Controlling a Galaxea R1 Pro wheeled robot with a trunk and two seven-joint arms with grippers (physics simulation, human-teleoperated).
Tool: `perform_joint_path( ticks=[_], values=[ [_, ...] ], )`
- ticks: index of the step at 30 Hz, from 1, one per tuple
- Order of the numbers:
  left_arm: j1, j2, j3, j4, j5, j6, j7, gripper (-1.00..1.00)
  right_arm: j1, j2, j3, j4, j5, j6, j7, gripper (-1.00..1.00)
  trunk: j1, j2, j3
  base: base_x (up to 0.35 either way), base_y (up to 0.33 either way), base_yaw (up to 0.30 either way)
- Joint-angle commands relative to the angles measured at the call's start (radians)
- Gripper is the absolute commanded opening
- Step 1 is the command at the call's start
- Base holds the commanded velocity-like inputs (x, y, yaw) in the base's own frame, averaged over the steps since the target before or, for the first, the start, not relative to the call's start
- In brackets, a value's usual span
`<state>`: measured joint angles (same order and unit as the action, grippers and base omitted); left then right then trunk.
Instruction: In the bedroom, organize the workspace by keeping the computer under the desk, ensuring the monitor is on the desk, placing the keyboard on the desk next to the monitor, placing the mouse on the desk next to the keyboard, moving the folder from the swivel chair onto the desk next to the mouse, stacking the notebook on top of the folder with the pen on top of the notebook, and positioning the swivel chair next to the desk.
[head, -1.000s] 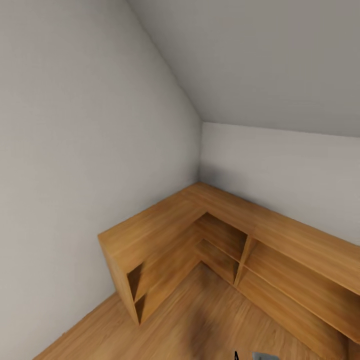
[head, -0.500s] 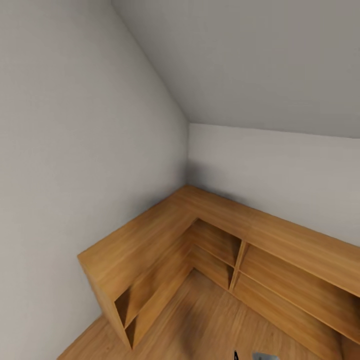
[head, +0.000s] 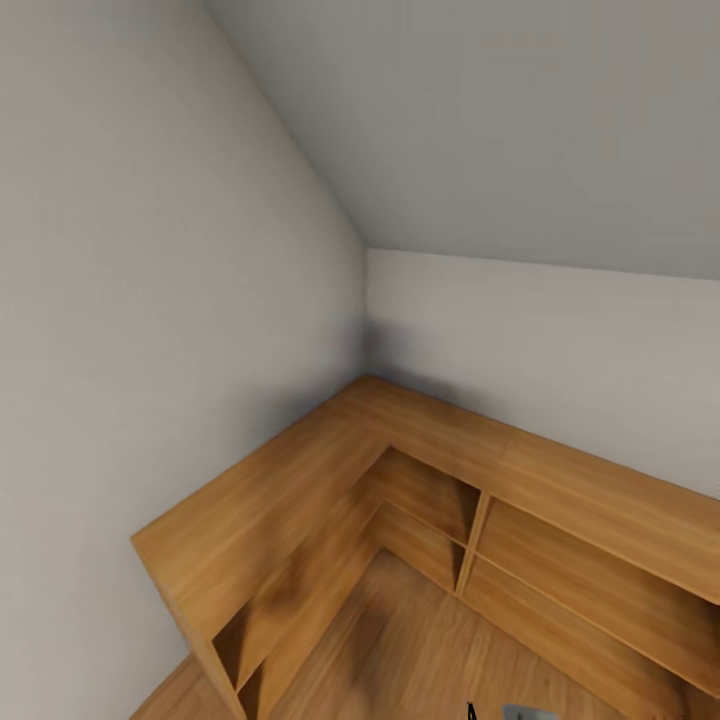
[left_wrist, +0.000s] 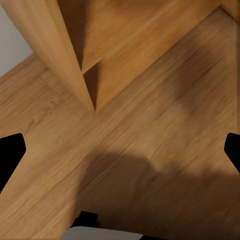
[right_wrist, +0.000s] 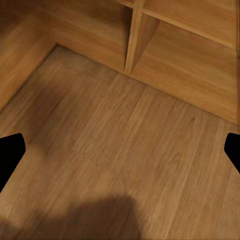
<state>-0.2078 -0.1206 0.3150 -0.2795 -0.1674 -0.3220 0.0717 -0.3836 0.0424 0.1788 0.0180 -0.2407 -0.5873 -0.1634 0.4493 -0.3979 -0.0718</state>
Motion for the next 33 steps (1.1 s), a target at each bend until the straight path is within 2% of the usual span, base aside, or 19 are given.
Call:
perform_joint_path(
  ticks=[1, 33],
  values=[
    [-0.001, -0.001, 0.004, 0.0, -0.011, -0.003, 0.005, 1.0, -0.001, 0.001, 0.009, 0.002, -0.006, -0.003, -0.004, 1.0, 0.001, -0.002, -0.002, 0.029, 0.002, -0.19],
    [-0.001, -0.001, 0.004, 0.002, -0.011, -0.003, 0.005, 1.0, -0.001, 0.001, 0.009, 0.002, -0.005, -0.003, -0.004, 1.0, 0.001, -0.002, 0.022, 0.003, 0.0, -0.241]
  ],
)
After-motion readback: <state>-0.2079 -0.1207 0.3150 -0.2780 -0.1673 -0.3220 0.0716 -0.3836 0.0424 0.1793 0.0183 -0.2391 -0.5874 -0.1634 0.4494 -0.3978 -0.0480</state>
